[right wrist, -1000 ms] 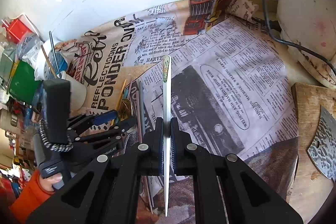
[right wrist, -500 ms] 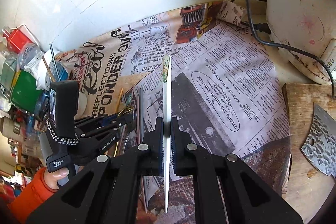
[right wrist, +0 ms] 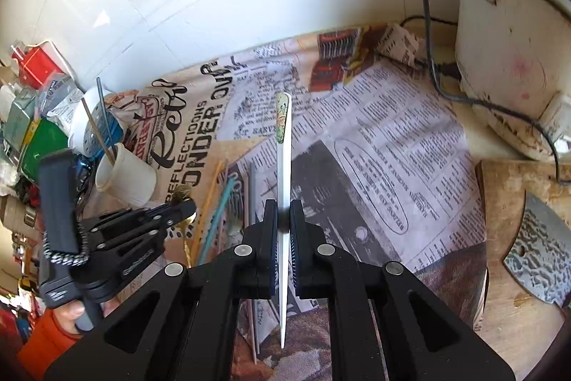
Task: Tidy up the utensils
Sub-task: 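Grasp a white patterned stick with the right tool while the left tool grasps the gold spoon, then lift both held utensils and carry them over the white cup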
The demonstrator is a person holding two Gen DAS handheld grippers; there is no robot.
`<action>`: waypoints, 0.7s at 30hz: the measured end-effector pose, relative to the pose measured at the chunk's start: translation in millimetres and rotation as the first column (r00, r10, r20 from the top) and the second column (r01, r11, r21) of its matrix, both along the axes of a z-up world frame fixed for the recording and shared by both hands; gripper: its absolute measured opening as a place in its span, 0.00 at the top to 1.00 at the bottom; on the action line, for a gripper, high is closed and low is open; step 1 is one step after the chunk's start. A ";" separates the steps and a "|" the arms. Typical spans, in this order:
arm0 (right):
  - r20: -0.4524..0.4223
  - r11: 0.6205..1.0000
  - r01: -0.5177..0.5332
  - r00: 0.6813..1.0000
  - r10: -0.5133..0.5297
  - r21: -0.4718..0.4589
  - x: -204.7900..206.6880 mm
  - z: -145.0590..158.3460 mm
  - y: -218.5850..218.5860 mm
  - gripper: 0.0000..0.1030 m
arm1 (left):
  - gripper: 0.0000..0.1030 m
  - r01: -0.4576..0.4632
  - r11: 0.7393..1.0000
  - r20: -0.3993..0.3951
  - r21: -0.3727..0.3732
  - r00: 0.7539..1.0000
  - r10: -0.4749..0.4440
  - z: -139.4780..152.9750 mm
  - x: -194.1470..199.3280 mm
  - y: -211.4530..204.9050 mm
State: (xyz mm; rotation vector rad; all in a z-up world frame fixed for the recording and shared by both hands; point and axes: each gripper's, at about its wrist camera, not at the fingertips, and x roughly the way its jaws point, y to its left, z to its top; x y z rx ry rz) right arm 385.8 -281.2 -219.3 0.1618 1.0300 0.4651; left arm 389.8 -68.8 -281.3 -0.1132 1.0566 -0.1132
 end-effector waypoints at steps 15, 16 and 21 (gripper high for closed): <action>0.120 0.999 -0.045 0.992 0.043 0.020 -14.1 48.3 24.6 0.94 | 0.97 -0.078 0.997 0.182 -0.025 0.980 0.081 69.9 -41.8 30.5; 0.131 0.998 -0.053 0.990 0.050 0.020 -15.2 52.6 27.7 0.94 | 0.97 -0.085 0.996 0.195 -0.031 0.977 0.090 74.4 -43.6 33.8; 0.183 0.996 -0.085 0.980 0.080 0.023 -18.6 71.4 43.8 0.94 | 0.97 -0.135 0.990 0.264 -0.044 0.954 0.142 98.4 -51.3 53.1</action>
